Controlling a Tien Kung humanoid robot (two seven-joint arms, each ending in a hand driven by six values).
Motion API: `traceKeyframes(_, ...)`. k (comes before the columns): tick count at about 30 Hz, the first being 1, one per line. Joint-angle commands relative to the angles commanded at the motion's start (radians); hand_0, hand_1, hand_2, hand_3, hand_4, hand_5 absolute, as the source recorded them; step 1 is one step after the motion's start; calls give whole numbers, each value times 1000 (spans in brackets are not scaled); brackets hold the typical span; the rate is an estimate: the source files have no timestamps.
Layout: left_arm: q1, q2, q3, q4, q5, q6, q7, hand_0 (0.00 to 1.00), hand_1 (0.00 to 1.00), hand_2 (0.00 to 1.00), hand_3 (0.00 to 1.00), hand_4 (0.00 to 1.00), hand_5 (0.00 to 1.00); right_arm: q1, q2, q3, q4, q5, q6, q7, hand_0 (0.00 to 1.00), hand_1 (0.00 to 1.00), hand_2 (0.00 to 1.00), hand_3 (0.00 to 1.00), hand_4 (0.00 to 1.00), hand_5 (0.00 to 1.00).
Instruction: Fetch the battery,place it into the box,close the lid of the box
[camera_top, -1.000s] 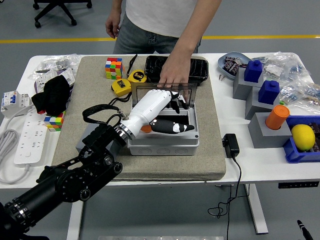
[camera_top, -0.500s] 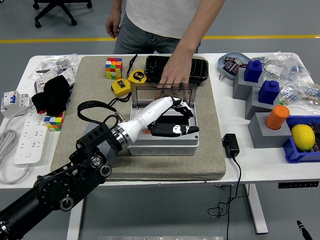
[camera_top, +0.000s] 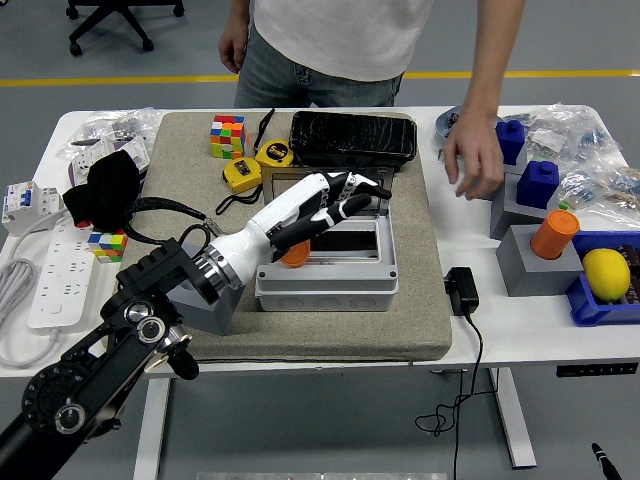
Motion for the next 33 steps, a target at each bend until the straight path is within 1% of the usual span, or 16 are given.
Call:
traceKeyframes(2,19,-6,-27,-7,-81,-6,-6,998,998,923,775,998,998,-1,1,-1,0,0,0,-1,855,769,752,777,998,998)
traceKeyframes(3,26,-8,-40,-9,-116,-8,-9,998,998,994,912,998,998,-2,1,-1,0,1,1,-1,853,767,752,777,998,998)
traceKeyframes(5,39,-13,-64,-10,-193,-7,-16,998,998,994,912,998,998,-3,2,-2,0,1,1,-1,853,767,752,777,998,998)
traceKeyframes(8,53,-21,-106,-7,-311,8,-40,998,998,994,912,998,998,-4,3,-5,0,3,2,0,853,767,752,777,998,998)
traceKeyframes(9,55,-23,-119,-4,-340,14,-48,998,998,998,998,998,998,-3,3,-6,0,4,2,0,852,768,752,776,998,998)
traceKeyframes(12,55,-28,-164,6,-391,40,-70,998,998,998,998,998,998,-2,2,-9,0,7,2,0,852,768,752,776,998,998)
traceKeyframes(14,55,-28,-195,13,-386,61,-76,998,998,998,998,998,998,-1,1,-8,0,9,2,-1,852,768,752,776,998,998)
traceKeyframes(16,55,-27,-221,19,-323,88,-75,998,998,998,998,998,998,-1,2,-7,0,8,2,-2,853,767,752,777,998,998)
traceKeyframes(18,53,-21,-246,31,-243,121,-59,998,998,998,998,998,998,-1,2,-5,0,8,1,-2,853,767,752,777,998,998)
traceKeyframes(20,51,-17,-258,39,-158,149,-49,998,998,998,998,998,998,-1,1,-5,0,9,1,-2,853,767,752,777,998,998)
traceKeyframes(21,51,-15,-265,41,-113,162,-39,998,998,998,998,998,968,-1,2,-6,0,10,1,-2,853,767,752,777,998,998)
traceKeyframes(23,50,-14,-273,46,-43,181,-27,998,998,998,998,998,968,0,2,-5,0,10,1,-2,853,767,752,777,998,998)
traceKeyframes(27,44,-9,-279,55,126,197,-4,998,998,998,998,998,959,1,2,-7,0,12,1,0,854,766,752,777,998,998)
traceKeyframes(31,31,-1,-282,69,295,195,19,998,998,998,998,998,959,2,1,-6,0,12,1,-1,854,766,752,777,998,998)
traceKeyframes(32,26,3,-283,73,340,195,32,998,998,998,998,998,959,3,0,-6,0,11,1,-1,854,766,752,777,998,998)
traceKeyframes(33,22,7,-282,75,386,193,43,998,998,998,951,998,996,3,0,-5,0,11,1,-1,853,765,752,776,998,998)
